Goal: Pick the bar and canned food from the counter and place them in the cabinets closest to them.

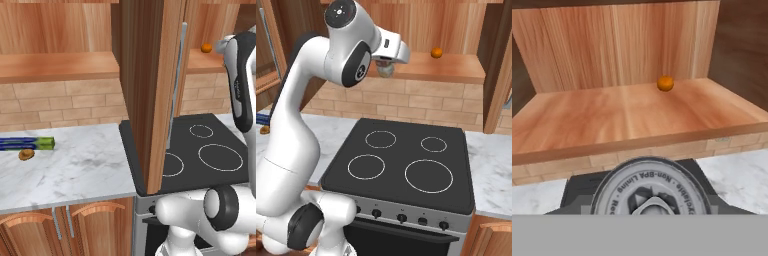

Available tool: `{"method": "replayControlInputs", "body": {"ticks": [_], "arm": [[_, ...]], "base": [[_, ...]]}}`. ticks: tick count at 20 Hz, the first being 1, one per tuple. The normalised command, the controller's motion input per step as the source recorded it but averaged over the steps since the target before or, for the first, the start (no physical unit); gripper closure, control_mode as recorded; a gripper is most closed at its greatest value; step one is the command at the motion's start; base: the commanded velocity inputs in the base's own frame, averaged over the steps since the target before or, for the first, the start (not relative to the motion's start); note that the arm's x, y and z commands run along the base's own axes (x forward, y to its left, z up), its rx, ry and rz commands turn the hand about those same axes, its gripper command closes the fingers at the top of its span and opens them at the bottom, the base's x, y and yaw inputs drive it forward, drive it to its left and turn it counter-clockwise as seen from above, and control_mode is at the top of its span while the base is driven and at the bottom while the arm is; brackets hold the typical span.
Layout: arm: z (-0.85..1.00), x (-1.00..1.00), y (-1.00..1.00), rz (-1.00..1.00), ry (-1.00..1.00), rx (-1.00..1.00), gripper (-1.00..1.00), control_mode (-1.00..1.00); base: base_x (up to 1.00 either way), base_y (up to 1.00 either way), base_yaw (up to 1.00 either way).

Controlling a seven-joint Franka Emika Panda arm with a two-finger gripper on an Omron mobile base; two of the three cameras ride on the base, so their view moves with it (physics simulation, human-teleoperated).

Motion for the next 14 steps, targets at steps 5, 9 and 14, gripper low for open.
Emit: {"method": "replayControlInputs", "body": {"ticks": [5, 9, 14], "arm": [[0.00, 0.40, -0.03, 0.02, 0.00, 0.00, 1.00, -1.00], [-0.04, 0.39, -0.02, 0.03, 0.00, 0.00, 1.00, -1.00], [-0.06, 0.40, -0.02, 0.04, 0.00, 0.00, 1.00, -1.00]], "base": [[0.00, 0.00, 0.00], [0.00, 0.00, 0.00], [0.00, 0.00, 0.00]]}}
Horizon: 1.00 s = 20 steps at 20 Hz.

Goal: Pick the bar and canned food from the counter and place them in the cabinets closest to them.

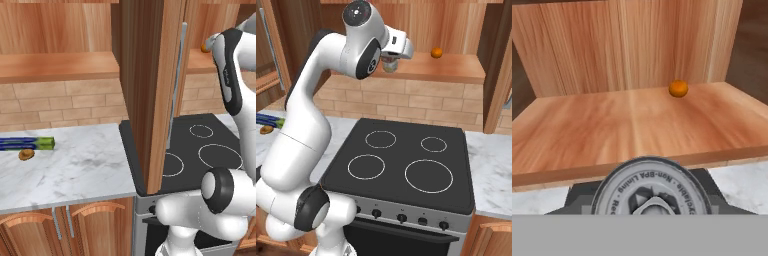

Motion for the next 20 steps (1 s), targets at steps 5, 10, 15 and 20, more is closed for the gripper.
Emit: {"method": "replayControlInputs", "body": {"ticks": [5, 10, 15, 20], "arm": [[-0.02, 0.37, -0.01, 0.04, 0.00, 0.00, 1.00, -1.00], [0.00, 0.24, 0.00, 0.02, 0.01, 0.00, 1.00, -1.00], [0.00, 0.00, 0.00, 0.00, 0.00, 0.00, 1.00, -1.00], [0.00, 0.03, 0.00, 0.00, 0.03, 0.00, 1.00, -1.00]], "base": [[0.00, 0.00, 0.00], [0.00, 0.00, 0.00], [0.00, 0.00, 0.00], [0.00, 0.00, 0.00]]}}
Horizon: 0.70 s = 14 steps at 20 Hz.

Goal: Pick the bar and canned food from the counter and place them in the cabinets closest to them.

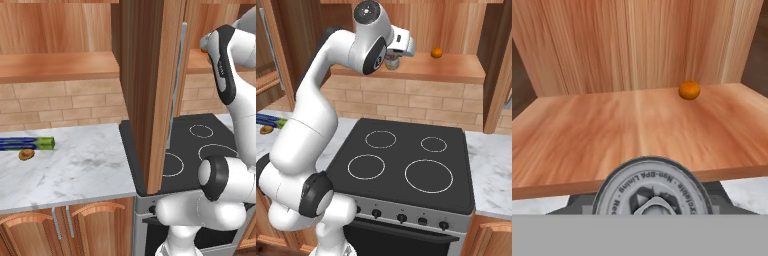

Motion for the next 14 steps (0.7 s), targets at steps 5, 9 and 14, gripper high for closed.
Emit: {"method": "replayControlInputs", "body": {"ticks": [5, 9, 14], "arm": [[0.00, 0.08, 0.00, 0.00, 0.06, 0.00, 1.00, -1.00], [0.00, 0.10, 0.00, 0.00, 0.06, 0.00, 1.00, -1.00], [0.00, 0.15, 0.00, 0.01, 0.04, 0.00, 1.00, -1.00]], "base": [[0.00, 0.00, 0.00], [0.00, 0.00, 0.00], [0.00, 0.00, 0.00]]}}
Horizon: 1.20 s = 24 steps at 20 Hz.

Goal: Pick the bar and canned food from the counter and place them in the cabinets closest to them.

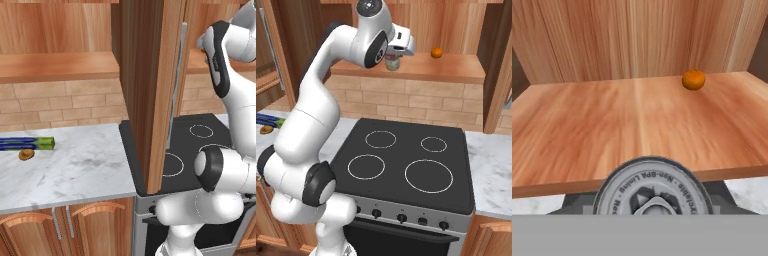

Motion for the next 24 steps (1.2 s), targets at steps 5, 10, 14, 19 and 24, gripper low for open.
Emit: {"method": "replayControlInputs", "body": {"ticks": [5, 10, 14, 19, 24], "arm": [[-0.05, 0.13, 0.00, 0.01, 0.00, 0.00, 1.00, -1.00], [-0.10, 0.12, 0.00, 0.02, 0.00, -0.01, 1.00, -1.00], [-0.12, 0.17, 0.00, 0.02, 0.00, -0.01, 1.00, -1.00], [-0.03, 0.35, 0.01, 0.02, 0.00, 0.00, 1.00, -1.00], [-0.02, 0.40, 0.02, 0.02, 0.00, 0.00, 1.00, -1.00]], "base": [[0.00, 0.00, 0.00], [0.00, 0.00, 0.00], [0.00, 0.00, 0.00], [0.00, 0.00, 0.00], [0.00, 0.00, 0.00]]}}
